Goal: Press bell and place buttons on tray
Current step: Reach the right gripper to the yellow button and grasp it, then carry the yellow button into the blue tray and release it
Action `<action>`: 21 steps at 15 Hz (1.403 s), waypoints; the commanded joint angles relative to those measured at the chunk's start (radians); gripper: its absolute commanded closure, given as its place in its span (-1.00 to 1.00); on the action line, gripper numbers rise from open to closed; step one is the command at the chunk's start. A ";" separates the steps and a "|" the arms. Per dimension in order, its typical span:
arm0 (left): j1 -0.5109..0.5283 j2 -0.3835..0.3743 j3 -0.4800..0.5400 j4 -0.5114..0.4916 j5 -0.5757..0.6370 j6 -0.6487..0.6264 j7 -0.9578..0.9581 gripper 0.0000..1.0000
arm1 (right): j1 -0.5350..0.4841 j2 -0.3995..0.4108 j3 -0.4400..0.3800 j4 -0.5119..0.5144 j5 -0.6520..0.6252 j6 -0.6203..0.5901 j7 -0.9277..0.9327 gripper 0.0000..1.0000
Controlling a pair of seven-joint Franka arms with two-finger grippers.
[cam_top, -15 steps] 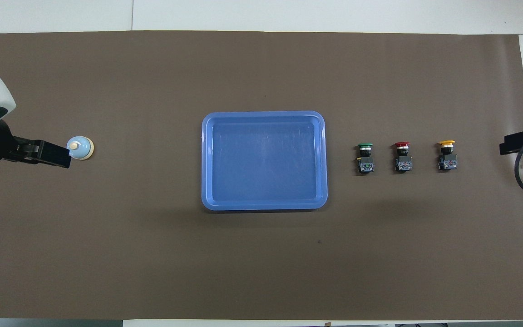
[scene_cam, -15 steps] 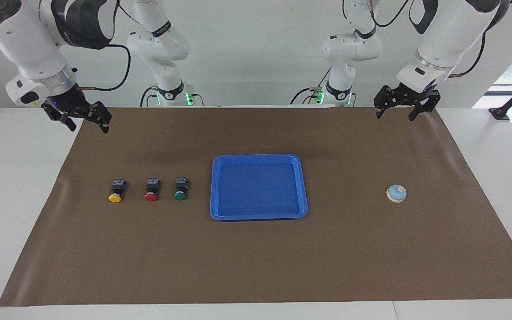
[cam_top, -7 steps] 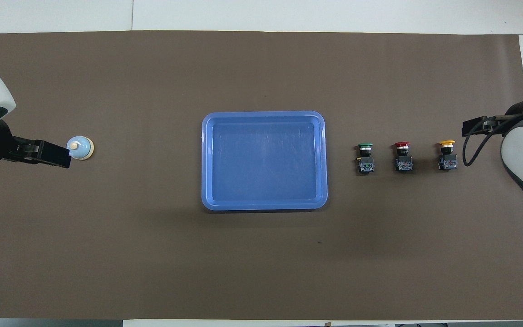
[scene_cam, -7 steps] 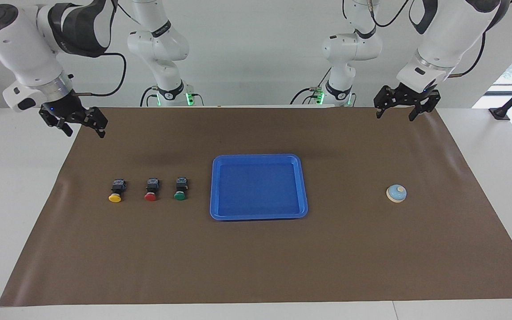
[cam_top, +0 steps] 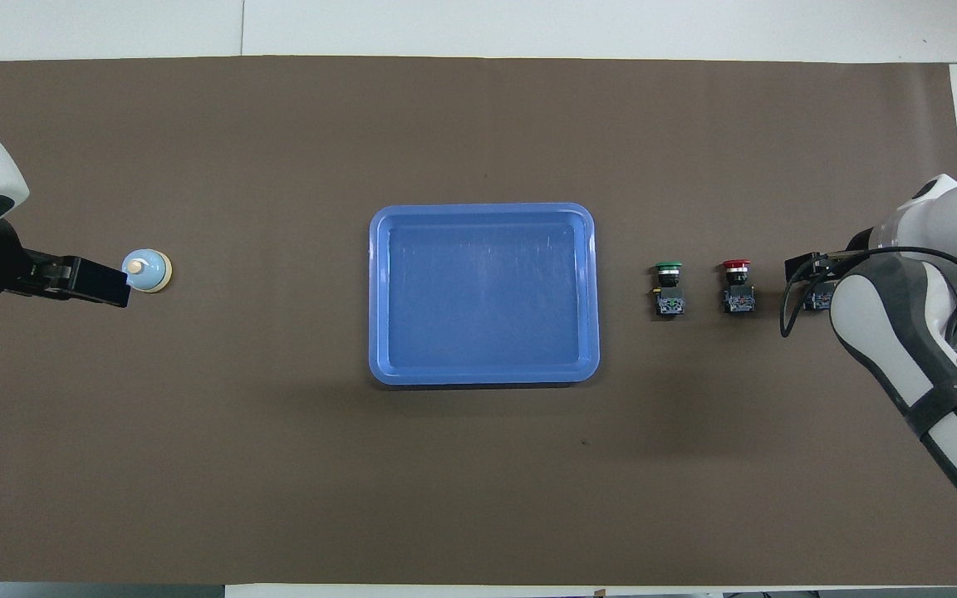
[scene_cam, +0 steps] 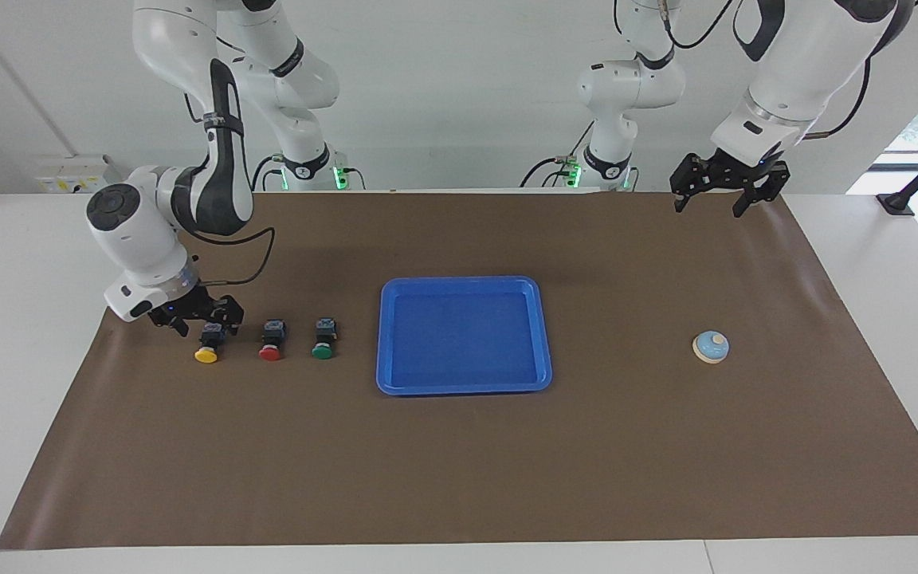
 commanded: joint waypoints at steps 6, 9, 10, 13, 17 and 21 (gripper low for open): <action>-0.009 0.000 0.005 0.014 0.024 -0.017 -0.009 -1.00 | -0.043 0.041 0.002 -0.057 0.002 0.069 -0.081 -0.92; -0.009 0.000 0.006 0.014 0.024 -0.019 -0.009 -1.00 | -0.057 0.075 0.002 -0.057 0.003 0.109 -0.079 -0.13; -0.009 0.000 0.005 0.014 0.024 -0.017 -0.009 -1.00 | -0.057 0.078 0.002 -0.055 0.003 0.111 -0.076 0.24; -0.009 0.000 0.006 0.014 0.024 -0.017 -0.009 -1.00 | -0.056 0.080 0.002 -0.030 -0.004 0.094 -0.084 1.00; -0.009 0.000 0.005 0.014 0.024 -0.017 -0.009 -1.00 | 0.025 0.060 0.010 0.127 -0.006 -0.121 -0.081 1.00; -0.009 0.000 0.006 0.014 0.024 -0.019 -0.009 -1.00 | 0.201 0.047 0.014 0.257 0.000 -0.253 0.172 1.00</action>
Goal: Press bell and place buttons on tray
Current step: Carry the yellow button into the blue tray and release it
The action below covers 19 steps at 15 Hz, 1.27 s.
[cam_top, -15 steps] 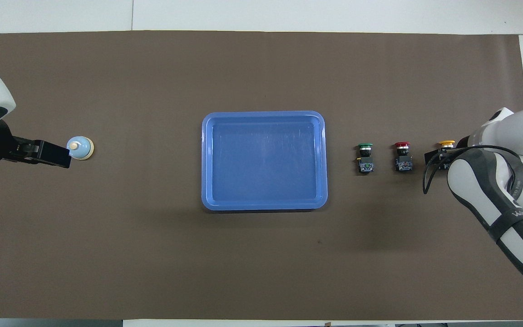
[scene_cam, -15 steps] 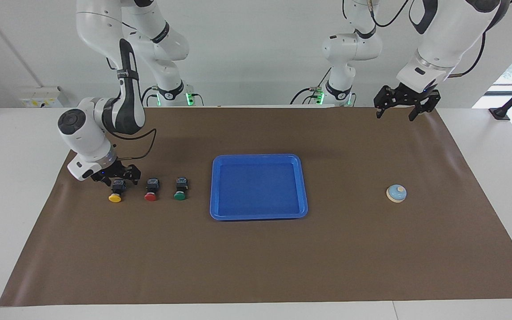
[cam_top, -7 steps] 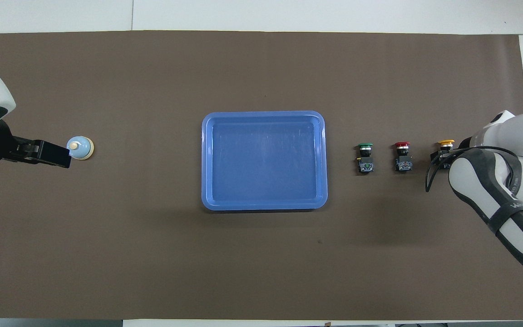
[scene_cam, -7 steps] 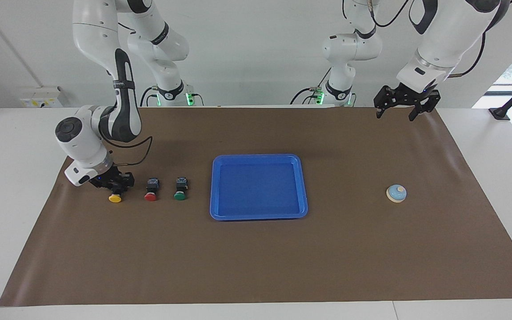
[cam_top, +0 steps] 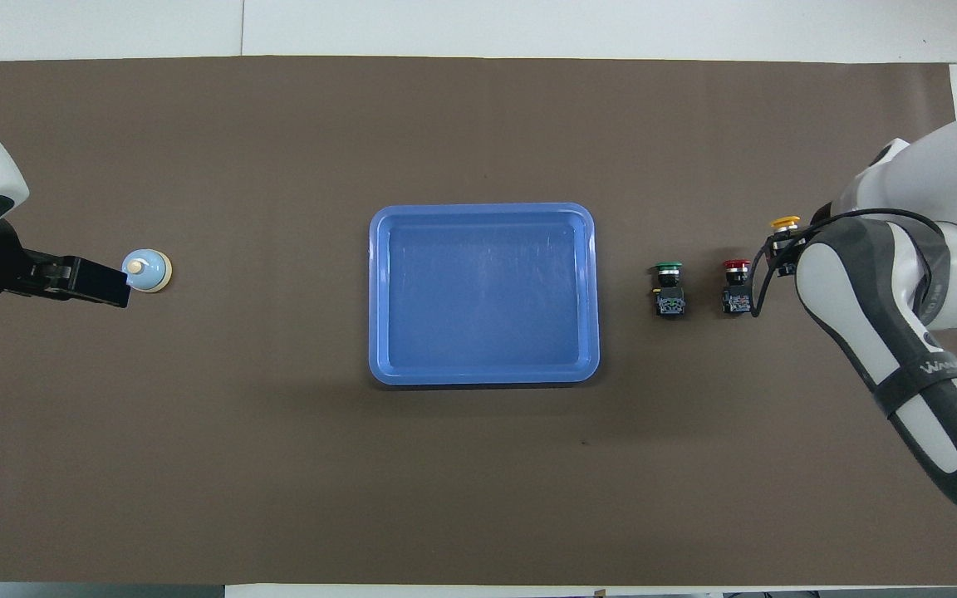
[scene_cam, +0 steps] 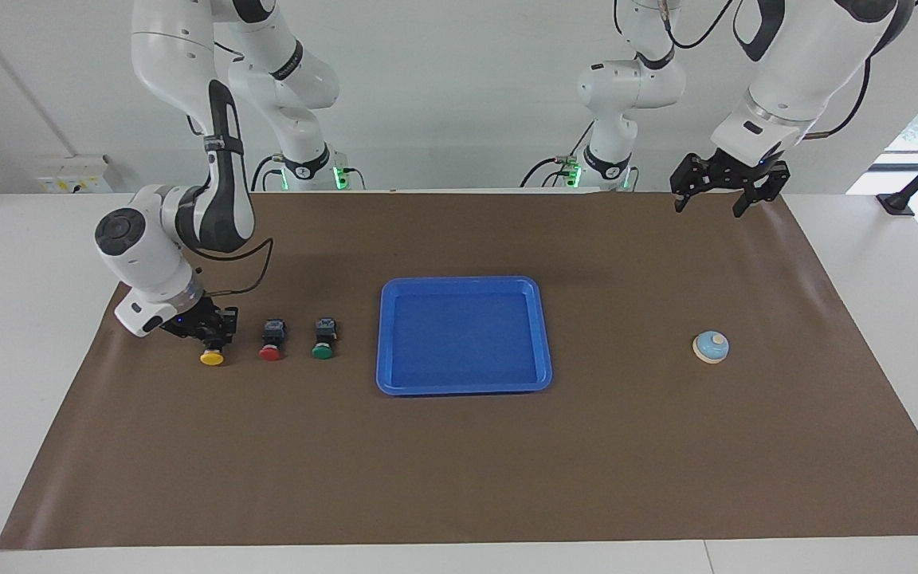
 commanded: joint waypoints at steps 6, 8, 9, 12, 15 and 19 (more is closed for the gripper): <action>-0.009 0.000 0.005 0.014 0.024 -0.017 -0.009 -1.00 | 0.351 0.038 0.006 0.009 0.008 0.058 0.512 1.00; -0.009 0.000 0.005 0.014 0.024 -0.017 -0.009 -1.00 | 0.420 0.067 0.006 -0.011 0.008 0.113 0.612 1.00; -0.009 0.000 0.006 0.014 0.024 -0.019 -0.010 -1.00 | 0.434 0.073 0.006 -0.035 0.008 0.151 0.633 1.00; -0.009 0.000 0.006 0.014 0.024 -0.017 -0.010 -1.00 | 0.435 0.087 0.006 -0.063 0.008 0.188 0.640 1.00; -0.009 0.000 0.005 0.014 0.024 -0.019 -0.009 -1.00 | 0.435 0.088 0.006 -0.063 0.009 0.181 0.631 -0.99; -0.009 0.000 0.006 0.014 0.024 -0.019 -0.009 -1.00 | 0.382 0.082 0.004 0.004 0.009 0.095 0.546 -1.00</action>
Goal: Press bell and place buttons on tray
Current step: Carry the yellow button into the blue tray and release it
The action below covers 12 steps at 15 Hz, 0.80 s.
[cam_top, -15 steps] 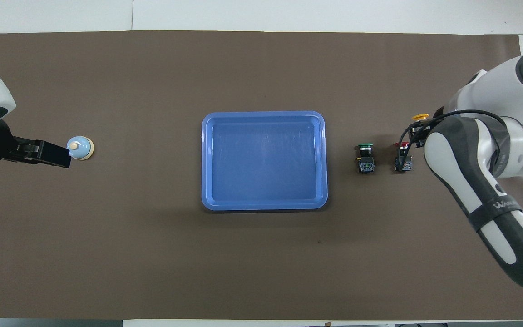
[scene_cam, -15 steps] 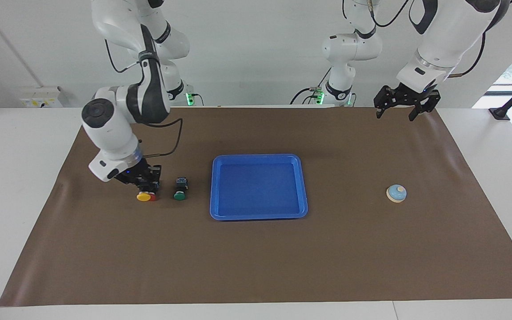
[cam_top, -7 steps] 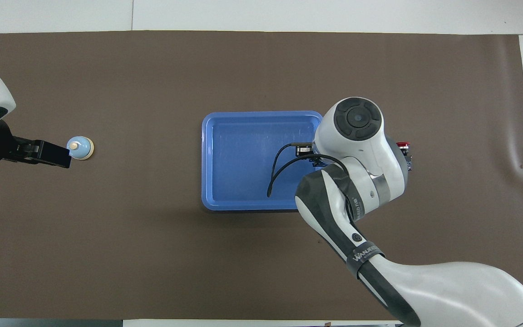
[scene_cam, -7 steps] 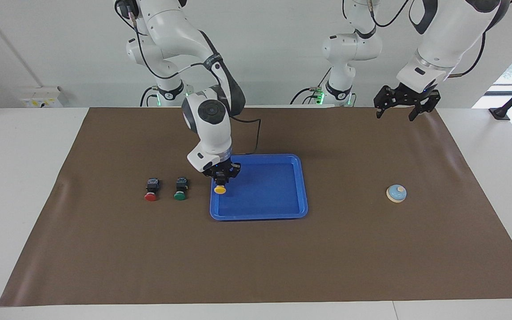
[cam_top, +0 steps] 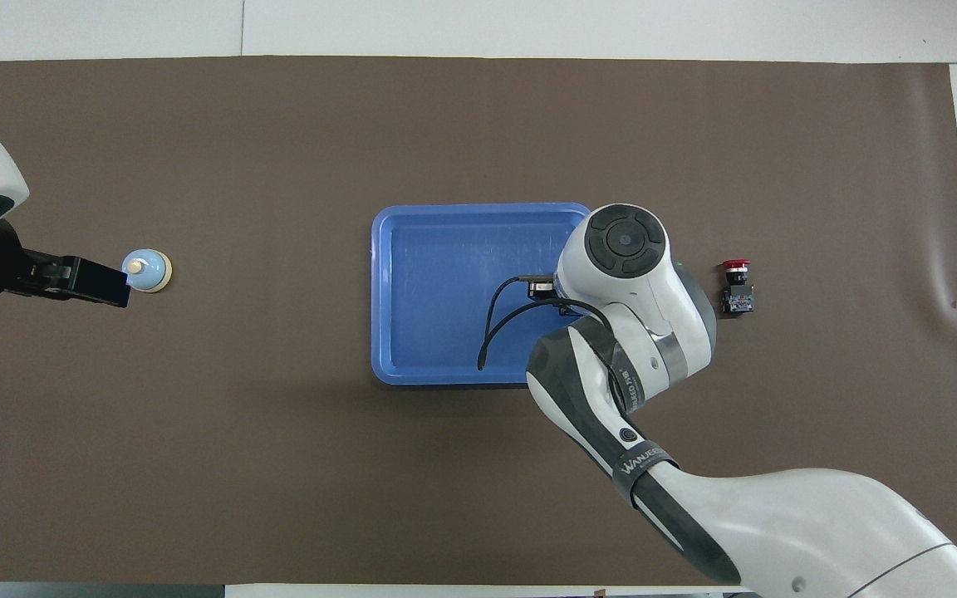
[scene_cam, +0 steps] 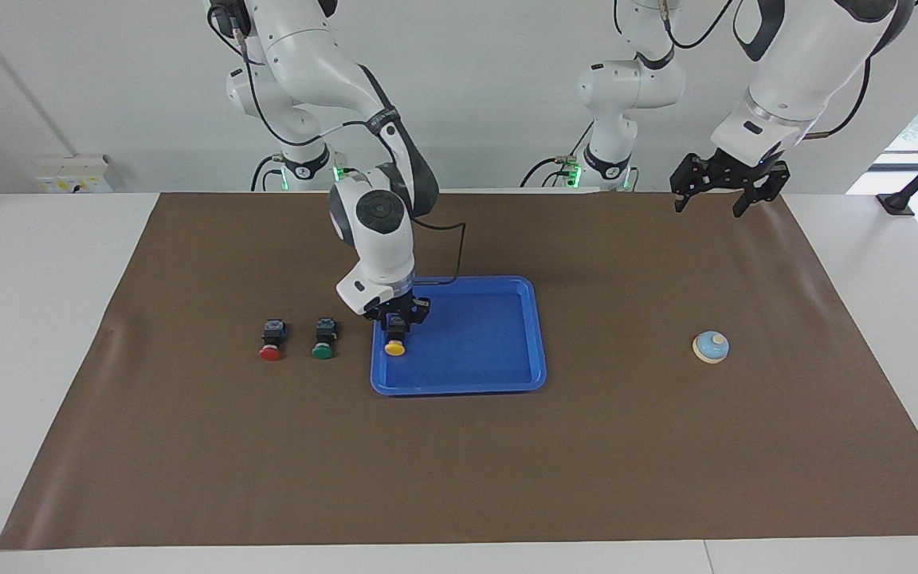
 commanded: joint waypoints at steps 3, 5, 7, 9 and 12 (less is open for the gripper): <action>-0.009 0.000 0.005 0.014 0.024 -0.019 -0.010 -1.00 | -0.164 -0.030 0.004 0.074 0.008 -0.105 -0.254 -1.00; -0.009 0.000 0.006 0.014 0.024 -0.017 -0.009 -1.00 | -0.212 -0.034 0.002 0.064 0.008 -0.107 -0.323 -1.00; -0.009 0.000 0.006 0.014 0.024 -0.017 -0.009 -1.00 | -0.253 -0.045 0.000 0.029 0.008 -0.096 -0.395 -1.00; -0.009 0.000 0.005 0.014 0.024 -0.017 -0.009 -1.00 | -0.293 -0.050 0.002 0.005 0.008 -0.085 -0.452 -1.00; -0.009 0.000 0.005 0.014 0.024 -0.017 -0.009 -1.00 | -0.334 -0.060 0.002 -0.032 0.008 -0.085 -0.521 -1.00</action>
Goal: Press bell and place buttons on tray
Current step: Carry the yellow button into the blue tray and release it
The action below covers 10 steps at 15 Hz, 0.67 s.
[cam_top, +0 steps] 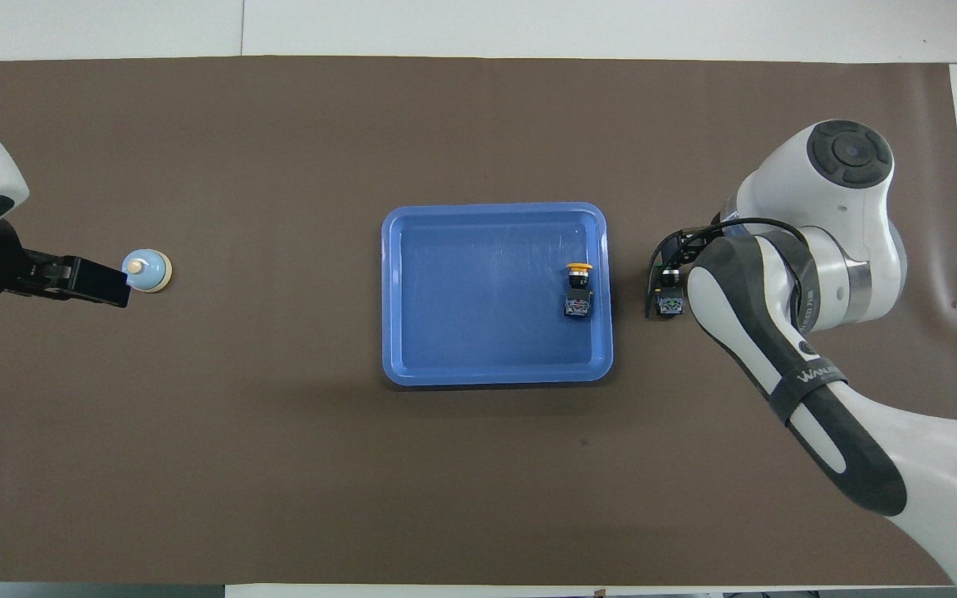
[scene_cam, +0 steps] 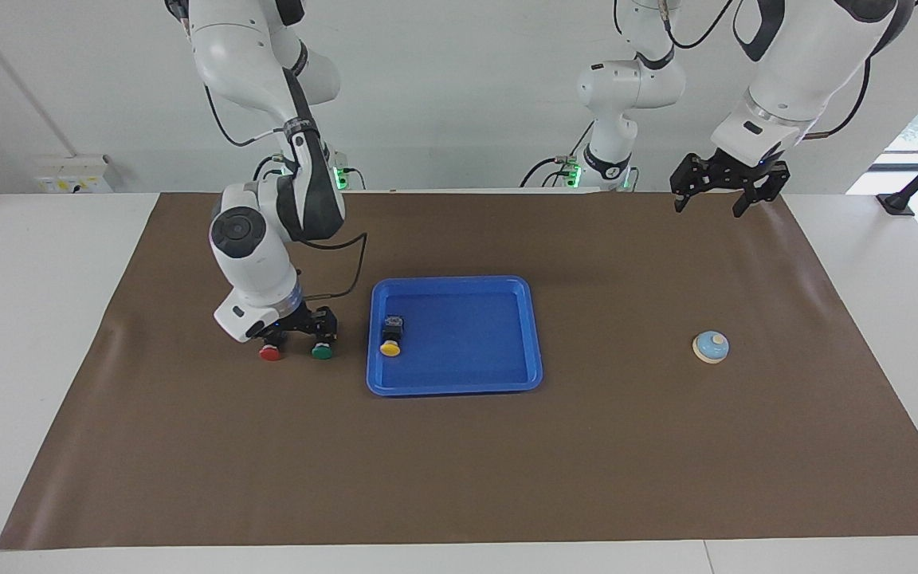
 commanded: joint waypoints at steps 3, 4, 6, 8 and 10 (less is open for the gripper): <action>-0.009 0.000 0.005 0.014 0.024 -0.019 -0.009 -1.00 | -0.062 -0.040 0.011 -0.073 0.008 0.017 -0.095 -1.00; -0.009 0.000 0.005 0.014 0.024 -0.017 -0.010 -1.00 | -0.066 -0.042 0.012 -0.087 0.008 0.024 -0.102 -1.00; -0.009 0.000 0.006 0.014 0.024 -0.019 -0.009 -1.00 | -0.078 -0.051 0.012 -0.143 0.008 0.102 -0.103 -1.00; -0.009 0.000 0.006 0.014 0.024 -0.019 -0.010 -1.00 | -0.079 -0.053 0.012 -0.180 0.008 0.165 -0.100 -0.60; -0.009 0.000 0.005 0.014 0.024 -0.019 -0.010 -1.00 | -0.079 -0.054 0.012 -0.183 0.008 0.167 -0.100 0.03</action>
